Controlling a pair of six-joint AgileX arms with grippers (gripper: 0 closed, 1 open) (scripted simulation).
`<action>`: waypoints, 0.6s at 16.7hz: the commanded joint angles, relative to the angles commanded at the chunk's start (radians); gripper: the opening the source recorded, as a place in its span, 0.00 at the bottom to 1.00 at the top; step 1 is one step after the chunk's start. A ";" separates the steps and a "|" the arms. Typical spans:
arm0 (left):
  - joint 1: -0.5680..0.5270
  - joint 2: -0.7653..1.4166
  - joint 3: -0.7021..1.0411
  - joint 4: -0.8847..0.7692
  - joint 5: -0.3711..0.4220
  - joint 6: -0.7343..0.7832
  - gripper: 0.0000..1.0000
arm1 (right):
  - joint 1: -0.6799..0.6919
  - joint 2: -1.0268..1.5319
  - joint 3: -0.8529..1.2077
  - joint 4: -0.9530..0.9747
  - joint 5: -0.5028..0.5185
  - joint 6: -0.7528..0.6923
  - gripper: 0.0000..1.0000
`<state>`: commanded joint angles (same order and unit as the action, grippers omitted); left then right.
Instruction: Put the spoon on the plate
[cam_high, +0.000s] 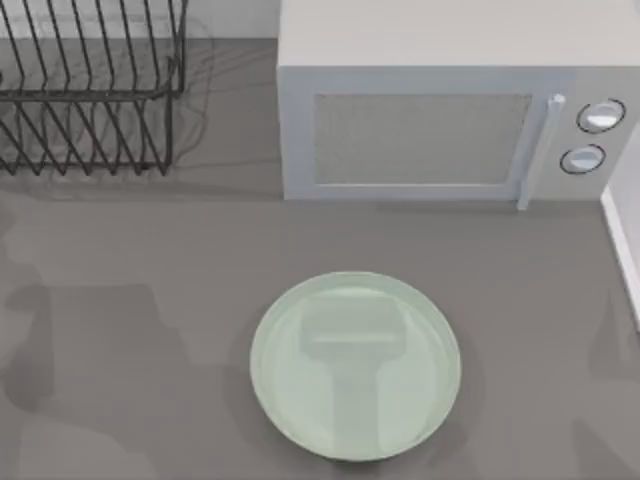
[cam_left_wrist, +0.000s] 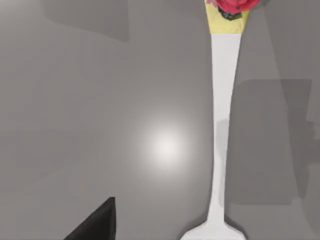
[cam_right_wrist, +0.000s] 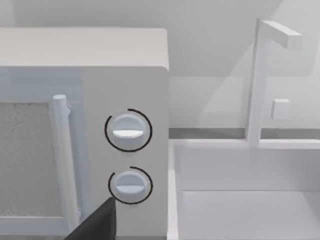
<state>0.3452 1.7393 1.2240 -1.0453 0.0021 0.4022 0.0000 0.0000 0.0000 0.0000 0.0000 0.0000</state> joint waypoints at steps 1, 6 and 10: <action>0.002 0.007 0.007 -0.005 0.000 0.002 1.00 | 0.000 0.000 0.000 0.000 0.000 0.000 1.00; -0.003 0.007 0.002 0.000 0.000 0.001 1.00 | 0.000 0.000 0.000 0.000 0.000 0.000 1.00; 0.001 0.061 -0.063 0.117 0.000 0.001 1.00 | 0.000 0.000 0.000 0.000 0.000 0.000 1.00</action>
<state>0.3459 1.8002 1.1615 -0.9280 0.0024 0.4031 0.0000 0.0000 0.0000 0.0000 0.0000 0.0000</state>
